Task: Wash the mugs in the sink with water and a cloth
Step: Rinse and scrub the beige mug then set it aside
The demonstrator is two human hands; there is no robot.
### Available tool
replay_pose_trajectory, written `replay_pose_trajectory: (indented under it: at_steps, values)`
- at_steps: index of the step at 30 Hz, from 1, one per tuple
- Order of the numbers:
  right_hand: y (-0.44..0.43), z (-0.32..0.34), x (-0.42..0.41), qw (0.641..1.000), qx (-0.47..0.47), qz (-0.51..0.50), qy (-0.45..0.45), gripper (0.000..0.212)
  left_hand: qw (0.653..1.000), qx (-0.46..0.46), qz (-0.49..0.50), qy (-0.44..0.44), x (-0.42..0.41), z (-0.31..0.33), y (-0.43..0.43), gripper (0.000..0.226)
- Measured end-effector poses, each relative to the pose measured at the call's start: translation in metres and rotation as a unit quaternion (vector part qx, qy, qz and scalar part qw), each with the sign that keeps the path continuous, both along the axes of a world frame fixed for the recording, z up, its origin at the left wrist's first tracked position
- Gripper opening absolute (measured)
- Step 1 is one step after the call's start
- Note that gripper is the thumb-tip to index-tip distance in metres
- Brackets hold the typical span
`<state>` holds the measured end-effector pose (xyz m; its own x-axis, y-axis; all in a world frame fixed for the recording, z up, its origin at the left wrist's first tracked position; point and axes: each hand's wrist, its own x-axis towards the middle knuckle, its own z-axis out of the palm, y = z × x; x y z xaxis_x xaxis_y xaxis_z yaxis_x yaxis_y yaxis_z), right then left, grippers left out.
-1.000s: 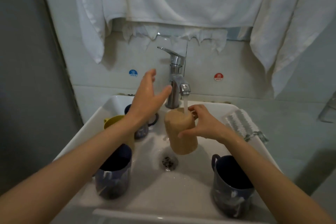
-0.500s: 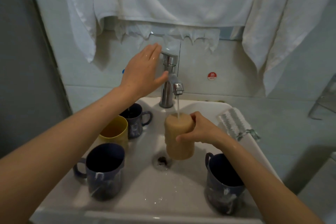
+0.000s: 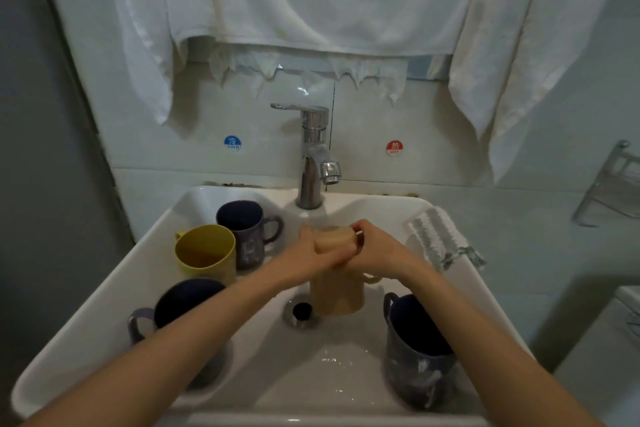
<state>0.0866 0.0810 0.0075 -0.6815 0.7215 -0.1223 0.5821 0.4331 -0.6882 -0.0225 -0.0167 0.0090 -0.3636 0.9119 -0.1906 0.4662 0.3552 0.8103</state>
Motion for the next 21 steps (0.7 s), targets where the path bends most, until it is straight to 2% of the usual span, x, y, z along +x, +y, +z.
replay_pose_trajectory:
  at_steps: [2,5,7,8,10,11,12,15,16,17,19,20,21]
  values:
    - [0.000,0.005,0.004,0.999,0.033,0.002,0.014,0.061,0.999,0.050,0.011,-0.012,0.000,0.002,0.002,0.079]
    - [-0.003,0.019,0.011,0.981,0.118,0.020,0.153,0.064,0.983,0.176,0.041,0.038,-0.001,0.012,-0.006,0.074]
    - [-0.005,0.022,0.011,0.973,0.135,0.042,0.185,0.068,0.973,0.218,0.049,0.066,-0.002,0.013,-0.011,0.076]
    - [-0.006,0.019,0.010,0.978,0.127,0.055,0.153,0.069,0.979,0.189,0.039,0.071,-0.003,0.011,-0.013,0.077]
    - [-0.007,0.008,0.009,0.987,0.134,0.086,0.018,0.067,0.997,0.047,-0.005,0.064,-0.007,0.002,-0.015,0.077]
    - [-0.007,0.005,0.009,0.984,0.148,0.095,-0.008,0.066,0.998,0.015,-0.016,0.064,-0.009,-0.004,-0.015,0.078]
    - [-0.007,0.006,0.009,0.983,0.156,0.094,0.016,0.066,0.997,0.034,-0.012,0.068,-0.008,-0.005,-0.015,0.078]
    - [-0.010,0.017,0.007,0.973,0.144,0.065,0.169,0.065,0.976,0.204,0.038,0.065,-0.007,0.001,-0.018,0.083]
    - [-0.011,0.016,0.006,0.972,0.141,0.062,0.178,0.064,0.971,0.223,0.043,0.070,-0.007,0.002,-0.019,0.084]
    - [-0.010,0.013,0.005,0.976,0.136,0.064,0.156,0.063,0.976,0.202,0.037,0.073,-0.009,-0.001,-0.018,0.083]
    - [-0.008,0.002,0.005,0.985,0.150,0.080,0.036,0.064,0.992,0.078,-0.013,0.097,-0.011,-0.010,-0.016,0.079]
    - [-0.008,-0.001,0.006,0.983,0.160,0.086,0.001,0.065,0.993,0.045,-0.029,0.105,-0.010,-0.014,-0.017,0.078]
    - [-0.007,-0.001,0.006,0.982,0.168,0.081,0.015,0.066,0.993,0.061,-0.025,0.102,-0.009,-0.014,-0.018,0.075]
